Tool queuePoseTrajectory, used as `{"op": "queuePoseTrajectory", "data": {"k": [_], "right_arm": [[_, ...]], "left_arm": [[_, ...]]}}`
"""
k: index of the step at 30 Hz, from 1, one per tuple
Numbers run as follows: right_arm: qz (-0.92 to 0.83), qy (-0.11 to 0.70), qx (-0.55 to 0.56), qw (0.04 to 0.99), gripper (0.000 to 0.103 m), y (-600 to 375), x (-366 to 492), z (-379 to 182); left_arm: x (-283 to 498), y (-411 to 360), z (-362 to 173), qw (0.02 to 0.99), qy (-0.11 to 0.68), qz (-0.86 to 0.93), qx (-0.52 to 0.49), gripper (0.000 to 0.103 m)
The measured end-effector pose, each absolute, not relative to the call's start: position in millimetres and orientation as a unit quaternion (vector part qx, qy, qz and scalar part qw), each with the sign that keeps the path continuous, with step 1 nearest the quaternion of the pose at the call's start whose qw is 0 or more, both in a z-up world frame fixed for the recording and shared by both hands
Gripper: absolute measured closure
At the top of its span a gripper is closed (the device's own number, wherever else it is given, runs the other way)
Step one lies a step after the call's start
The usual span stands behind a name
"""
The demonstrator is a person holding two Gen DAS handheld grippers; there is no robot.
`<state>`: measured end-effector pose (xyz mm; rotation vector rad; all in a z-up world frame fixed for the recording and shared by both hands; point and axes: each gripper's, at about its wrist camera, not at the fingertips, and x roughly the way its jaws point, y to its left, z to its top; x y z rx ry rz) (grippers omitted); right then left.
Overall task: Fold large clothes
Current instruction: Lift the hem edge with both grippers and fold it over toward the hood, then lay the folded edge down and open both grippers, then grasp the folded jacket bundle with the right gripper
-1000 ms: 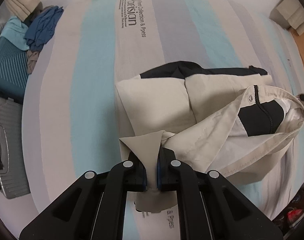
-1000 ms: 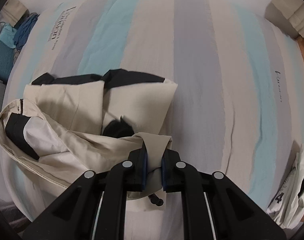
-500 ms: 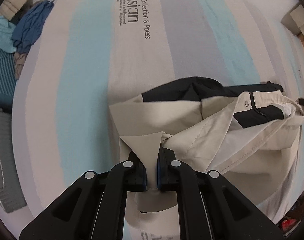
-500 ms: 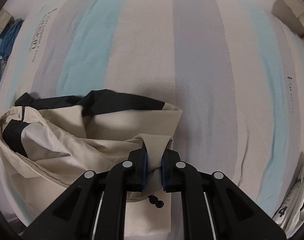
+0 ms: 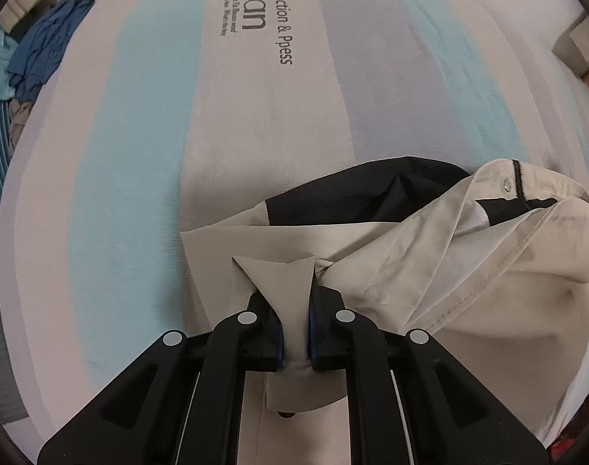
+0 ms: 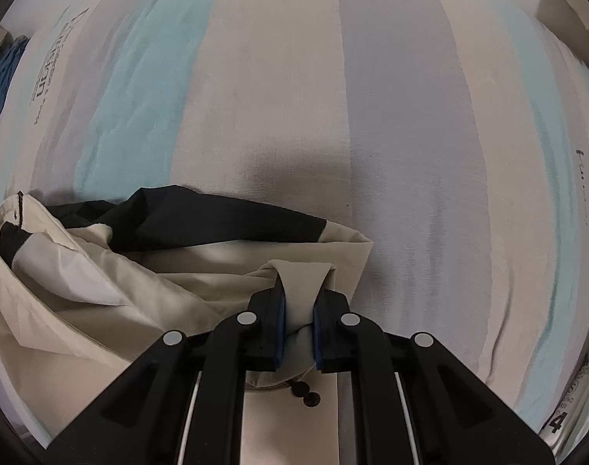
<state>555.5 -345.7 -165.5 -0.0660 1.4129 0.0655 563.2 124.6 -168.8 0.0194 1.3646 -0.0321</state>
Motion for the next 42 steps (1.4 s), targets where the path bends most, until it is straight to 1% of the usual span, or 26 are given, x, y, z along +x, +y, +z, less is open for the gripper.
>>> {"op": "queuePoseTrajectory", "data": {"k": [5, 6, 7, 8, 9, 10, 11, 12, 13, 16, 19, 24, 27, 32, 35, 38, 42], "right_arm": [[0.029, 0.631, -0.039, 0.774, 0.09, -348, 544, -159], [0.029, 0.625, -0.042, 0.779, 0.09, -348, 541, -155], [0.03, 0.618, -0.044, 0.784, 0.09, -348, 538, -151], [0.031, 0.614, -0.045, 0.787, 0.088, -347, 536, -148], [0.034, 0.61, -0.041, 0.791, 0.086, -347, 533, -144], [0.036, 0.605, -0.035, 0.795, 0.08, -350, 531, -140], [0.043, 0.593, -0.018, 0.804, 0.053, -354, 527, -132], [0.047, 0.576, -0.003, 0.816, 0.034, -357, 524, -123], [0.043, 0.561, 0.002, 0.827, 0.034, -360, 522, -113], [0.056, 0.541, 0.014, 0.839, 0.034, -365, 515, -93], [0.066, 0.53, 0.007, 0.846, 0.03, -358, 501, -81], [0.088, 0.546, -0.017, 0.833, 0.03, -336, 467, -93], [0.088, 0.558, -0.038, 0.824, 0.03, -324, 447, -108], [0.085, 0.568, -0.042, 0.818, 0.03, -317, 422, -132], [0.087, 0.533, -0.048, 0.84, 0.03, -308, 413, -130], [0.115, 0.522, -0.038, 0.844, 0.03, -286, 413, -136], [0.097, 0.516, -0.065, 0.849, 0.029, -264, 412, -166]], "left_arm": [[552, 119, -157, 0.787, 0.616, -0.004, 0.013, 0.092], [549, 119, -151, 0.791, 0.612, -0.002, 0.009, 0.09], [546, 120, -144, 0.794, 0.608, -0.002, 0.002, 0.085], [544, 120, -140, 0.796, 0.605, -0.004, -0.001, 0.082], [542, 120, -134, 0.8, 0.6, -0.006, -0.004, 0.077], [539, 119, -129, 0.803, 0.596, -0.009, -0.004, 0.061], [535, 118, -120, 0.811, 0.585, -0.012, -0.007, 0.045], [534, 119, -111, 0.825, 0.565, -0.006, -0.005, 0.017], [530, 119, -97, 0.842, 0.539, 0.0, -0.002, 0.013], [528, 117, -77, 0.852, 0.524, -0.006, -0.008, 0.013], [526, 108, -67, 0.855, 0.518, -0.014, -0.003, 0.009], [502, 82, -70, 0.847, 0.53, -0.03, 0.001, 0.008], [481, 51, -80, 0.843, 0.536, -0.052, 0.011, 0.008], [459, -7, -106, 0.838, 0.537, -0.1, -0.008, 0.008], [458, -34, -129, 0.841, 0.531, -0.102, -0.005, 0.009], [460, -43, -152, 0.849, 0.521, -0.09, 0.005, 0.01], [460, -49, -180, 0.859, 0.506, -0.074, 0.022, 0.008]]}}
